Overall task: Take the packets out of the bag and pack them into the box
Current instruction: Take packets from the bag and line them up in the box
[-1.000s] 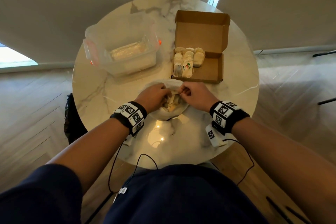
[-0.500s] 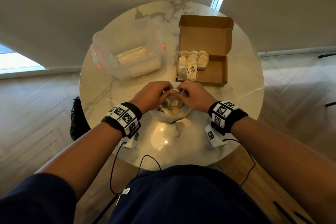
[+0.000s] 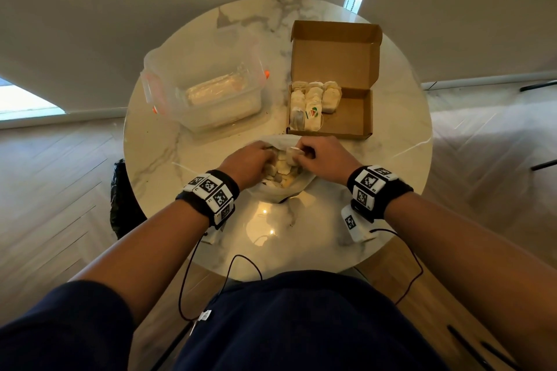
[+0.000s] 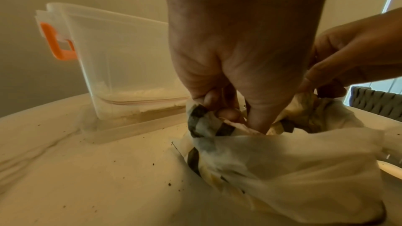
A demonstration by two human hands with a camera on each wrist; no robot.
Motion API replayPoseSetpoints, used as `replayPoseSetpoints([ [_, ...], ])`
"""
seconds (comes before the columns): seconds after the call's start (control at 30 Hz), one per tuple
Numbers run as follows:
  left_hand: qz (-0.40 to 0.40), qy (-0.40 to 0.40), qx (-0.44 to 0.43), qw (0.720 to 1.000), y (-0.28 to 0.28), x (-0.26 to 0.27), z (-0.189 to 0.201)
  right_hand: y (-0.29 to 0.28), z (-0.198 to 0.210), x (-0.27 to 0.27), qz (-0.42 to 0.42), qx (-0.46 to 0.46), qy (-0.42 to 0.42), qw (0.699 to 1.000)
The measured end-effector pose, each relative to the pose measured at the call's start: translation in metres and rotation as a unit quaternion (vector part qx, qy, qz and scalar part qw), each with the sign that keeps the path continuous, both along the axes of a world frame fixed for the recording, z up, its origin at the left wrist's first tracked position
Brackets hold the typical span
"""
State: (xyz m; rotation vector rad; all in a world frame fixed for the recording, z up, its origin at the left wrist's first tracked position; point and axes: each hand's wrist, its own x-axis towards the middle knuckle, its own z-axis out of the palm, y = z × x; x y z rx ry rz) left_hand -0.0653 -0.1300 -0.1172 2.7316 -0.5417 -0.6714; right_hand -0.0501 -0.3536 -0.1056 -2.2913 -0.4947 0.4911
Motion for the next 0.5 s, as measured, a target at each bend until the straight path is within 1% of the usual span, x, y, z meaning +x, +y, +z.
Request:
replayPoseSetpoints([
  [0.1, 0.007, 0.001, -0.005, 1.000, -0.002, 0.002, 0.000, -0.001, 0.000, 0.001, 0.000, -0.004, 0.001, 1.000],
  [0.23, 0.001, -0.036, -0.060, 0.998, -0.003, 0.004, 0.008, -0.004, -0.002, 0.003, -0.005, -0.003, -0.009, 1.000],
  [0.33, 0.020, -0.045, -0.100, 0.994, 0.000, 0.006, 0.018, -0.006, -0.003, 0.005, -0.005, -0.002, -0.021, 1.000],
  [0.4, 0.040, -0.032, -0.139, 0.989, 0.002, 0.006, 0.024, -0.006, -0.002, 0.006, -0.010, -0.001, -0.021, 1.000],
  [0.5, 0.053, 0.016, -0.201, 0.978, 0.002, 0.004, 0.034, -0.006, 0.000, 0.007, -0.015, -0.006, -0.025, 1.000],
])
